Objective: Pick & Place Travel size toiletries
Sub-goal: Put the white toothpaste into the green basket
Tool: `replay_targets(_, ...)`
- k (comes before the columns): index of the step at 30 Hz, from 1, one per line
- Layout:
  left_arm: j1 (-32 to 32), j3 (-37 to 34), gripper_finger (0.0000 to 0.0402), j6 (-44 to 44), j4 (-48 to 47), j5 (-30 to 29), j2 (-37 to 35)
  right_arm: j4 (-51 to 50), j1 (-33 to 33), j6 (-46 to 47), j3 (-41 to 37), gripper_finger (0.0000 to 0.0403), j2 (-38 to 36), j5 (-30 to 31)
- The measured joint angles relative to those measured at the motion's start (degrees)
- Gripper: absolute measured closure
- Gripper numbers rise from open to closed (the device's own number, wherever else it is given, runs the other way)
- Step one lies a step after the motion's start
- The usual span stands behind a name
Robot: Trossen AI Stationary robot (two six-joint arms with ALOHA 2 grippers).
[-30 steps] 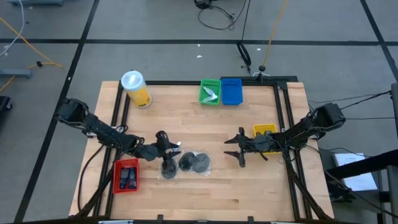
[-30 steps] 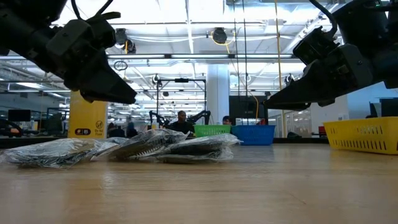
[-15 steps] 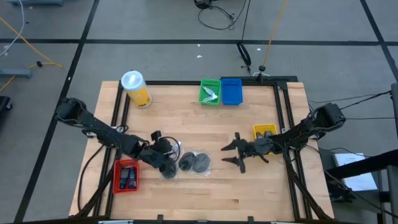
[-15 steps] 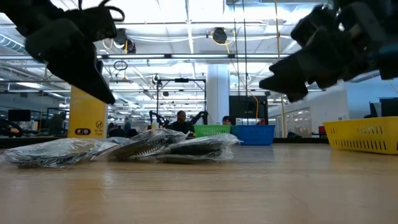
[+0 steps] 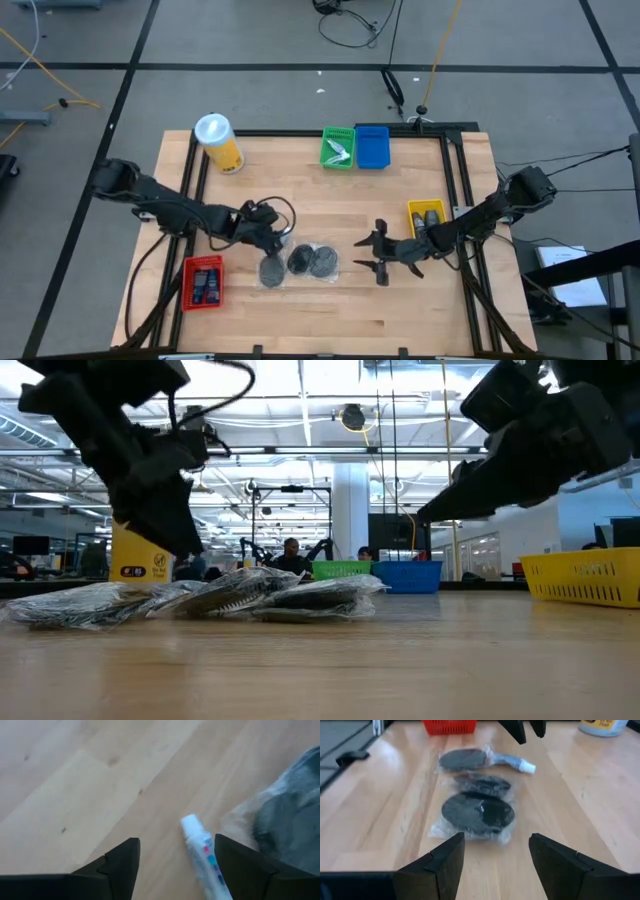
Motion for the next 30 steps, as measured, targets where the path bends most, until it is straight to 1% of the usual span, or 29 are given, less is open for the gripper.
replay_targets(1,0.3,-0.1,0.0149,0.0,0.1,0.0,0.6,-0.3,0.0,-0.2,0.0,0.0188,0.0,0.0)
replay_targets(4,1.0,-0.1,0.016,1.4,4.4,0.4,3.1,-0.3,0.0,-0.8,0.0,0.0188,0.0,0.0)
replay_targets(8,1.8,0.0,0.0186,3.8,10.0,5.3,6.7,-0.8,0.0,-0.8,0.0,0.0188,0.0,0.0)
replay_targets(10,2.2,0.0,0.02,3.1,10.1,6.9,7.9,-1.1,0.0,-0.8,0.0,0.0188,0.0,0.0)
replay_targets(16,3.0,0.0,0.0238,1.8,8.6,7.0,11.2,-1.1,0.0,-0.8,0.0,0.0188,0.0,-0.2)
replay_targets(19,3.3,0.1,0.027,3.8,9.0,7.9,12.2,-1.8,0.1,0.5,0.0,0.0188,0.0,-0.4)
replay_targets(22,3.6,0.2,0.0318,5.1,10.2,8.5,12.5,-4.1,0.8,2.7,0.0,0.0188,0.0,-0.4)
replay_targets(24,4.1,0.1,0.0351,6.9,12.7,9.4,12.5,-5.8,1.5,3.7,0.0,0.0188,0.0,-0.4)
replay_targets(25,4.5,0.2,0.036,8.1,14.3,10.7,12.5,-6.3,1.9,3.9,0.0,0.0188,0.0,-0.4)
replay_targets(28,5.9,0.6,0.036,11.6,20.6,14.1,12.6,-6.7,2.6,4.0,0.0,0.0188,0.0,-0.2)
replay_targets(30,7.3,1.3,0.036,13.9,27.0,14.6,12.6,-6.7,2.7,3.6,0.0,0.0188,0.0,-0.2)
